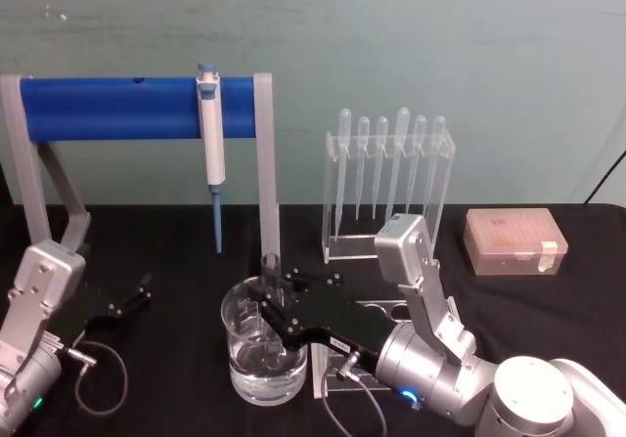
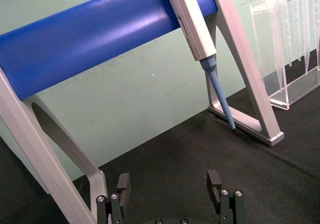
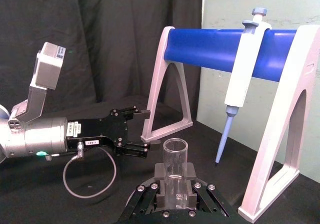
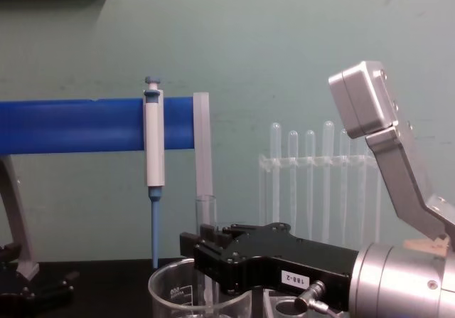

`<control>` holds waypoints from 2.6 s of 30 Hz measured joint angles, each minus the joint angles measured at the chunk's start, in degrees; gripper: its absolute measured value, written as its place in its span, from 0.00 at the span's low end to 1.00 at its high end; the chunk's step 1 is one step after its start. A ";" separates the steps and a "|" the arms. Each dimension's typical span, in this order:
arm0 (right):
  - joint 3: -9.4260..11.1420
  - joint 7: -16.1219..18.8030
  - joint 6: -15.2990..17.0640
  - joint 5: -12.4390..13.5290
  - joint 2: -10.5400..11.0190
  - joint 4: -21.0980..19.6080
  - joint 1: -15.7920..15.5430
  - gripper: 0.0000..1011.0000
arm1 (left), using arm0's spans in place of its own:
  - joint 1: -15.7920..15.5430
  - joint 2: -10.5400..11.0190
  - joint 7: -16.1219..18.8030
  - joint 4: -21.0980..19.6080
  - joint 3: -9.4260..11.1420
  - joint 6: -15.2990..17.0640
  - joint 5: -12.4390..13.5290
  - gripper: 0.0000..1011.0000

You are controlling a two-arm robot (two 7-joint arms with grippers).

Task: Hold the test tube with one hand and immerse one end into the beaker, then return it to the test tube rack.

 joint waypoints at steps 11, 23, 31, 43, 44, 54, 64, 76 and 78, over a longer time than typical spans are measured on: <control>0.00 0.00 0.00 0.00 0.00 0.00 0.00 0.22 | 0.00 0.00 0.00 0.00 0.00 0.00 0.00 0.99; 0.38 -0.19 0.90 -0.67 0.54 -3.08 0.05 0.22 | 0.00 0.00 0.00 0.00 0.00 0.00 0.00 0.99; 1.52 -0.33 4.69 -0.05 2.08 -9.67 1.19 0.22 | 0.00 0.00 0.00 0.00 0.00 0.00 0.00 0.99; 4.87 -2.76 11.22 4.50 5.08 -18.02 1.94 0.22 | 0.00 0.00 0.00 0.00 0.00 0.00 0.00 0.99; 5.17 -3.01 11.39 4.70 5.42 -18.50 1.72 0.22 | 0.00 0.00 0.00 0.00 0.00 0.00 0.00 0.99; 9.58 -7.08 12.22 5.03 10.44 -23.77 -3.37 0.22 | 0.00 0.00 0.00 0.00 0.00 0.00 0.00 0.99; 11.80 -8.70 10.97 4.25 11.38 -23.85 -7.88 0.22 | 0.00 0.00 0.00 0.00 0.00 0.00 0.00 0.99; 12.07 -9.08 10.72 3.33 10.47 -23.48 -9.66 0.22 | 0.00 0.00 0.00 0.00 0.00 0.00 0.00 0.99; 12.15 -9.10 10.73 3.16 10.35 -23.49 -10.00 0.22 | 0.00 0.00 0.00 0.00 0.00 0.00 0.00 0.99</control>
